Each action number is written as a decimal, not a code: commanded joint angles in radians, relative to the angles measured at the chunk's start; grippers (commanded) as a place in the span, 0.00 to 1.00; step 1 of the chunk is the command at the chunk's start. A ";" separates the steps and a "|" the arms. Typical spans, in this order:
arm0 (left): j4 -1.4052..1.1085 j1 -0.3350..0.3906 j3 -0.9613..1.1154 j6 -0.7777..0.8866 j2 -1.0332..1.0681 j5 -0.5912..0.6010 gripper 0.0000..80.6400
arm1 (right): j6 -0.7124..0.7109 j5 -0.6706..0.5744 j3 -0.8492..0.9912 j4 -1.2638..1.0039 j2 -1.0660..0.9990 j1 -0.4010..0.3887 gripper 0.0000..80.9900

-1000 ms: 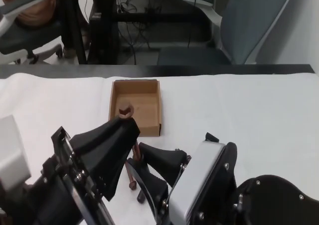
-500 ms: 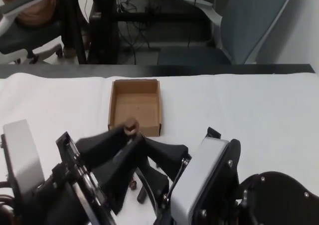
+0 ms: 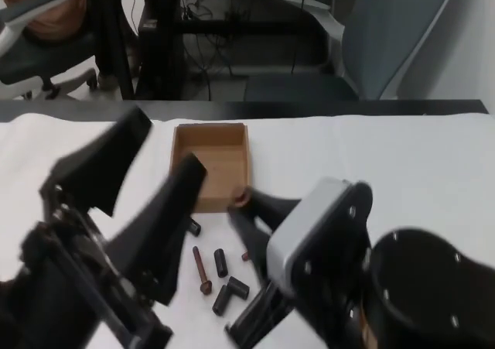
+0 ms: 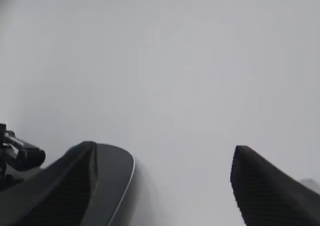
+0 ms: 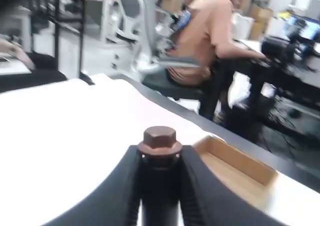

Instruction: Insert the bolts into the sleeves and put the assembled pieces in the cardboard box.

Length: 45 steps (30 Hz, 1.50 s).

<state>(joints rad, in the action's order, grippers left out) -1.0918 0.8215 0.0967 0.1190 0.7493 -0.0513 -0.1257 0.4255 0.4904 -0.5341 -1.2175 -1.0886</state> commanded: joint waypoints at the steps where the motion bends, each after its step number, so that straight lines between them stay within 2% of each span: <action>1: -0.062 0.004 0.001 -0.022 -0.037 0.015 0.87 | 0.023 -0.022 0.018 0.029 0.012 0.091 0.01; 2: -0.016 0.004 0.001 -0.022 -0.051 0.015 0.85 | 0.033 -0.046 0.030 0.054 0.012 0.129 0.01; 3: 0.023 0.004 0.001 -0.022 -0.066 0.015 0.69 | 0.041 -0.087 0.049 0.094 0.004 0.166 0.01; 4: 0.083 0.007 0.001 -0.022 -0.080 0.025 0.44 | 0.040 -0.116 0.070 0.141 -0.005 0.193 0.01; 5: 0.136 0.007 0.001 -0.022 -0.092 0.038 0.25 | 0.039 -0.140 0.112 0.187 -0.023 0.230 0.01; 6: 0.212 0.007 0.001 -0.019 -0.106 0.057 0.00 | 0.034 -0.164 0.143 0.229 -0.047 0.250 0.01; 10: 0.558 0.007 0.001 -0.006 -0.143 0.061 0.02 | 0.031 -0.266 0.326 0.333 -0.187 0.316 0.01; 12: 0.721 0.007 0.001 -0.006 -0.152 0.061 0.02 | 0.000 -0.267 0.430 0.377 -0.278 0.336 0.01; 16: 0.916 0.007 0.001 -0.002 -0.174 0.044 0.02 | 0.019 -0.329 0.622 0.481 -0.445 0.376 0.01; 20: 1.016 0.007 0.001 0.002 -0.235 -0.015 0.02 | 0.099 -0.397 0.820 0.615 -0.599 0.421 0.01; 27: 1.200 0.003 0.001 0.002 -0.346 -0.054 0.02 | 0.093 -0.426 1.064 0.773 -0.813 0.456 0.01; 37: 1.214 0.003 0.001 0.008 -0.396 -0.067 0.02 | 0.103 -0.431 1.139 0.859 -0.960 0.466 0.00; 38: 1.216 0.003 0.001 0.008 -0.396 -0.067 0.02 | 0.103 -0.436 1.139 0.859 -0.960 0.466 0.03; 40: 1.218 0.003 0.001 0.013 -0.396 -0.067 0.02 | 0.103 -0.440 1.139 0.859 -0.960 0.466 0.15; 42: 1.218 0.003 0.001 0.015 -0.396 -0.067 0.02 | 0.103 -0.440 1.151 0.859 -0.958 0.466 0.38; 44: 1.218 0.003 0.001 0.015 -0.396 -0.067 0.02 | 0.117 -0.440 1.158 0.865 -0.943 0.462 0.71; 45: 1.218 0.003 0.001 0.015 -0.396 -0.067 0.02 | 0.133 -0.440 1.159 0.868 -0.931 0.460 0.80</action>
<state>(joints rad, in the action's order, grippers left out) 0.1274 0.8215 0.0957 0.1272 0.3619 -0.1109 -0.0130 0.0000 1.6305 0.3376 -2.1880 -0.6282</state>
